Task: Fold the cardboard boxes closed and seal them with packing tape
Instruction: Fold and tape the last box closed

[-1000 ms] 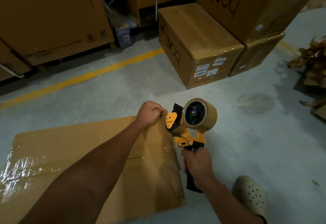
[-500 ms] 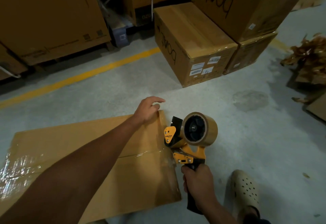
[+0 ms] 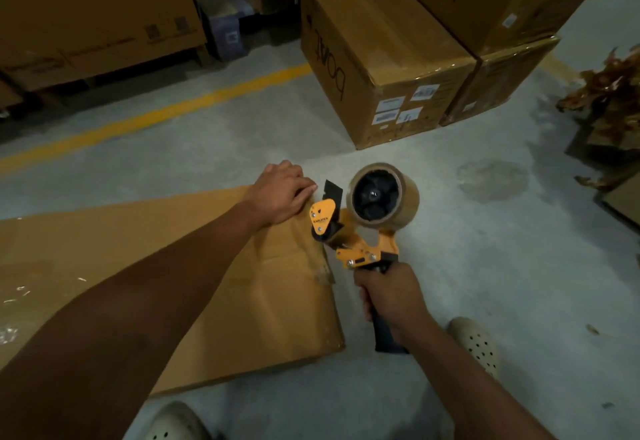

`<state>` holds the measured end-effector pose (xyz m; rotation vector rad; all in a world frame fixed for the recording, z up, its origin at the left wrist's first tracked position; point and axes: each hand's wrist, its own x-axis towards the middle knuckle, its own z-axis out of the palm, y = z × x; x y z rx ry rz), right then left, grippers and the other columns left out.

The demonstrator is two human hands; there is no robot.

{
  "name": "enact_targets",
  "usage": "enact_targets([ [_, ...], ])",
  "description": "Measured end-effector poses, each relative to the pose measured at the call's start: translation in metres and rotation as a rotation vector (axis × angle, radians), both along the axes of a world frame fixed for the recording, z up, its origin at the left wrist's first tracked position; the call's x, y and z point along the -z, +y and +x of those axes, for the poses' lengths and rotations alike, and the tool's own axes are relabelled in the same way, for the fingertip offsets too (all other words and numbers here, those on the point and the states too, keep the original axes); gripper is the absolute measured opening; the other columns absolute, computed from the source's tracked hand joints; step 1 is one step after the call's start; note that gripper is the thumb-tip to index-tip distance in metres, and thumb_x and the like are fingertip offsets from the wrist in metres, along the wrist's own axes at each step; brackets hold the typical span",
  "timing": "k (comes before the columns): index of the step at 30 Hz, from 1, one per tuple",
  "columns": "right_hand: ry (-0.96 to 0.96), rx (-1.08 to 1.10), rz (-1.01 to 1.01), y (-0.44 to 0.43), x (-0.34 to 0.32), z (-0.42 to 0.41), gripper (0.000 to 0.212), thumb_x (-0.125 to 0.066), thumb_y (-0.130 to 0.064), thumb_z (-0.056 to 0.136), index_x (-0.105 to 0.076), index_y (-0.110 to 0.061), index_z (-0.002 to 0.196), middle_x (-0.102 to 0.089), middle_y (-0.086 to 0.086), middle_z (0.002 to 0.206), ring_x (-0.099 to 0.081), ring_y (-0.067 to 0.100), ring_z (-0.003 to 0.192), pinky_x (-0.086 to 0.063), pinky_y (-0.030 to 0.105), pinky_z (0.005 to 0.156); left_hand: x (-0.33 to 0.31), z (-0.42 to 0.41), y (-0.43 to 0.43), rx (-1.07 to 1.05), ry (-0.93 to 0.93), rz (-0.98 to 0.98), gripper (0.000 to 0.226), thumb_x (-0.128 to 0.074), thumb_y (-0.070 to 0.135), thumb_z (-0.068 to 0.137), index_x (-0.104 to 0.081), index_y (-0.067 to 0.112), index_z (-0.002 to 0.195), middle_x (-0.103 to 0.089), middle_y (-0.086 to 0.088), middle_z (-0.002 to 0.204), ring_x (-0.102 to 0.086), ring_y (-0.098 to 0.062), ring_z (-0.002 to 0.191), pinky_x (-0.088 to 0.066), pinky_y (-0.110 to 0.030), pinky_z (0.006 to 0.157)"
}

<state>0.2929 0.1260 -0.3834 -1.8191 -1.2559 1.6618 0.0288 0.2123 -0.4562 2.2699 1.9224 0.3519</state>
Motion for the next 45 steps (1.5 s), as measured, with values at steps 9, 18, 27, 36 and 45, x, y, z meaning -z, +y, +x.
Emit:
enact_targets([
  [9, -0.052, -0.175, 0.074, 0.037, 0.008, -0.045, 0.019, -0.067, -0.021, 0.080, -0.064, -0.007, 0.069, -0.059, 0.005, 0.054, -0.055, 0.019, 0.047, -0.051, 0.030, 0.050, -0.001, -0.040, -0.012, -0.271, -0.003, 0.048, 0.039, -0.036, 0.040, 0.104, -0.070, 0.021, 0.110, -0.055, -0.006, 0.094, -0.054, -0.027, 0.086, -0.045, -0.038, 0.069],
  [18, -0.031, -0.061, 0.016, 0.023, 0.014, -0.048, 0.024, -0.067, -0.024, 0.081, -0.066, -0.002, 0.070, -0.061, 0.010, 0.057, -0.054, 0.020, 0.045, -0.052, 0.036, 0.051, 0.001, -0.019, -0.030, -0.114, -0.023, -0.099, 0.050, -0.029, 0.035, 0.096, -0.060, 0.019, 0.132, -0.041, 0.001, 0.155, -0.019, -0.025, 0.149, -0.013, -0.059, 0.118],
  [27, -0.038, -0.072, 0.038, -0.004, 0.008, -0.031, 0.028, -0.069, -0.026, 0.084, -0.064, -0.003, 0.069, -0.059, 0.009, 0.054, -0.055, 0.019, 0.044, -0.050, 0.035, 0.051, 0.004, -0.025, -0.030, -0.140, -0.165, -0.099, 0.045, -0.032, 0.038, 0.098, -0.070, 0.024, 0.117, -0.050, 0.007, 0.148, -0.021, -0.017, 0.149, -0.006, -0.051, 0.121],
  [36, 0.020, -0.003, -0.042, -0.056, 0.005, 0.010, 0.022, -0.065, -0.005, 0.083, -0.056, -0.005, 0.063, -0.051, 0.011, 0.053, -0.047, 0.020, 0.042, -0.041, 0.026, 0.042, -0.009, -0.017, -0.035, -0.146, -0.150, -0.168, 0.048, -0.029, 0.040, 0.098, -0.069, 0.024, 0.120, -0.046, 0.003, 0.152, -0.014, -0.020, 0.152, 0.000, -0.050, 0.121],
  [45, -0.013, -0.030, -0.011, -0.055, -0.003, 0.009, 0.021, -0.068, -0.014, 0.082, -0.060, -0.005, 0.064, -0.055, 0.007, 0.052, -0.051, 0.021, 0.044, -0.046, 0.032, 0.048, -0.023, 0.023, -0.071, 0.039, 0.058, -0.293, 0.035, -0.038, 0.030, 0.104, -0.062, 0.027, 0.129, -0.033, 0.001, 0.159, -0.003, -0.020, 0.153, 0.004, -0.057, 0.121],
])
